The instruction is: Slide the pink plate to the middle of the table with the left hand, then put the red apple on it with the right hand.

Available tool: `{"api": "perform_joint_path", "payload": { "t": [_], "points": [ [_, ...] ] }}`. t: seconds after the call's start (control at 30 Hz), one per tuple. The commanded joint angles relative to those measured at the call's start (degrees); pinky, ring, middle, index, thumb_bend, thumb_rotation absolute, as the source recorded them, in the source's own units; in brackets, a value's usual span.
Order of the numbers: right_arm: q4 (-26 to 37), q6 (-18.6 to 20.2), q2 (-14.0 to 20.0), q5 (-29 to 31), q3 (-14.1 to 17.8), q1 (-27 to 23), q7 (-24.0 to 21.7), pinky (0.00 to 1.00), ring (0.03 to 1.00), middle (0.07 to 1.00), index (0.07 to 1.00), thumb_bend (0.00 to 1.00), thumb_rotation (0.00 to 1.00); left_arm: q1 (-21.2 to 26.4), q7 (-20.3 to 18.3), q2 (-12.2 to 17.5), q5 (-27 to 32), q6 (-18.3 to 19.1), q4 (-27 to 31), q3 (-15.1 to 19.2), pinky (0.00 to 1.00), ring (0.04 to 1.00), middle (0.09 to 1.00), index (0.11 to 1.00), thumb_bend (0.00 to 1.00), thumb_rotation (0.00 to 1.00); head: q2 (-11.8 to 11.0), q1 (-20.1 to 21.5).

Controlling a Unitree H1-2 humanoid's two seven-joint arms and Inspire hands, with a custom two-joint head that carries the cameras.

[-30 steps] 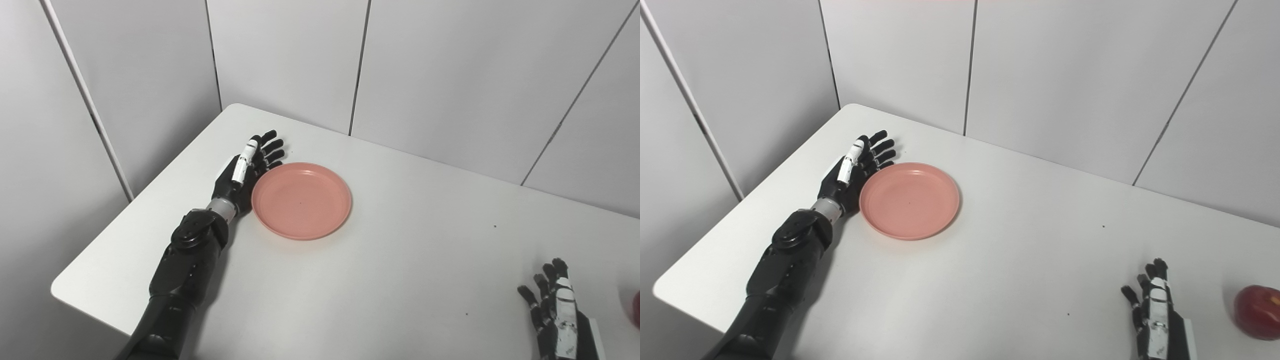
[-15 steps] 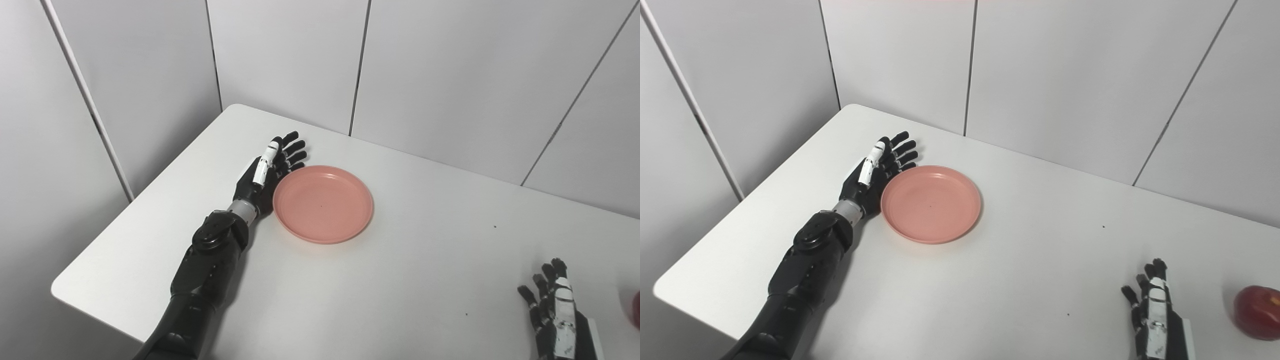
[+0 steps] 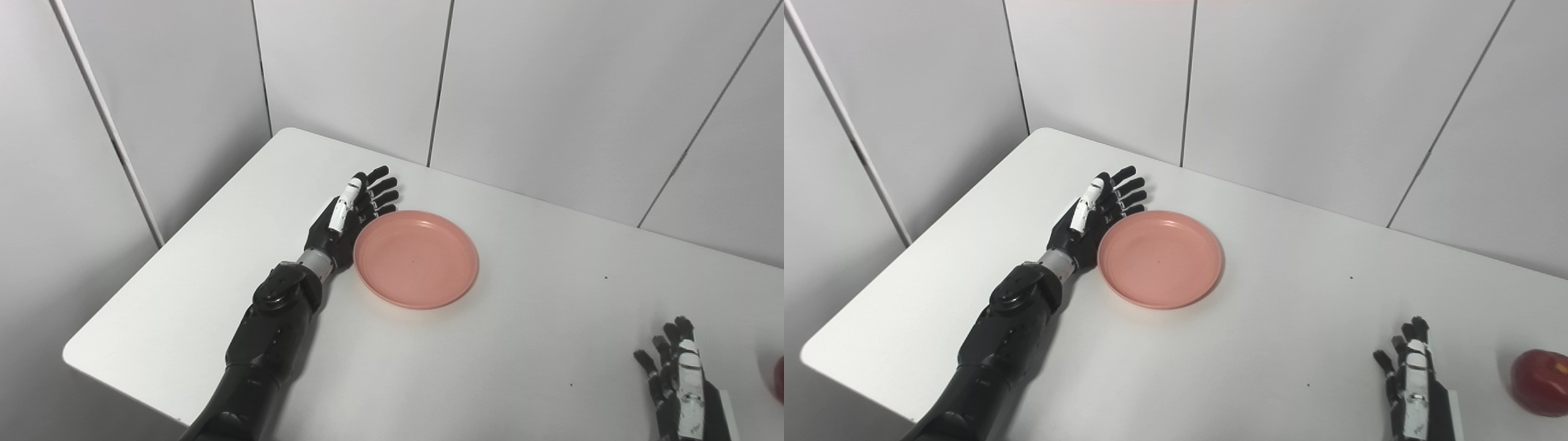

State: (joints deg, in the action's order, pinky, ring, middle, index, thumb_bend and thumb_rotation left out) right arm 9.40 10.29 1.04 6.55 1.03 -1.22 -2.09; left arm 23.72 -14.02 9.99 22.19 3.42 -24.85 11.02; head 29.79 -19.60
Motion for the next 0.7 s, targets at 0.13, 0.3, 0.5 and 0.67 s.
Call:
{"api": "perform_joint_path", "payload": {
  "t": [0.13, 0.3, 0.5, 0.67],
  "points": [
    [0.38, -2.26, 0.06, -0.67, 0.23, -0.99, -0.02, 1.00, 1.000, 0.997, 0.999, 0.15, 1.00, -1.81, 0.43, -1.91, -1.83, 2.79, -3.40, -2.45, 0.87, 0.870, 0.863, 0.850, 0.32, 1.00, 0.10, 0.18],
    [0.36, -2.45, -0.32, -0.38, 0.43, -1.02, 0.13, 1.00, 0.997, 0.994, 0.998, 0.15, 1.00, -1.37, -0.05, -2.56, -2.25, 2.19, -4.04, -3.75, 0.86, 0.870, 0.867, 0.850, 0.33, 1.00, 0.53, 1.18],
    [0.22, -2.51, -0.61, -0.28, 0.46, -0.96, 0.11, 1.00, 0.998, 0.992, 0.995, 0.16, 1.00, -1.20, 0.23, -3.84, -2.38, 2.75, -3.41, -4.75, 0.84, 0.864, 0.861, 0.844, 0.33, 1.00, 1.11, 2.13],
    [-0.06, -3.04, -0.60, -1.35, 0.26, -0.97, 0.42, 1.00, 0.990, 0.990, 0.995, 0.17, 1.00, -1.47, 1.42, -4.83, -2.96, 3.74, -2.12, -5.40, 0.83, 0.857, 0.854, 0.838, 0.33, 1.00, 1.53, 2.73]
  ]
}}
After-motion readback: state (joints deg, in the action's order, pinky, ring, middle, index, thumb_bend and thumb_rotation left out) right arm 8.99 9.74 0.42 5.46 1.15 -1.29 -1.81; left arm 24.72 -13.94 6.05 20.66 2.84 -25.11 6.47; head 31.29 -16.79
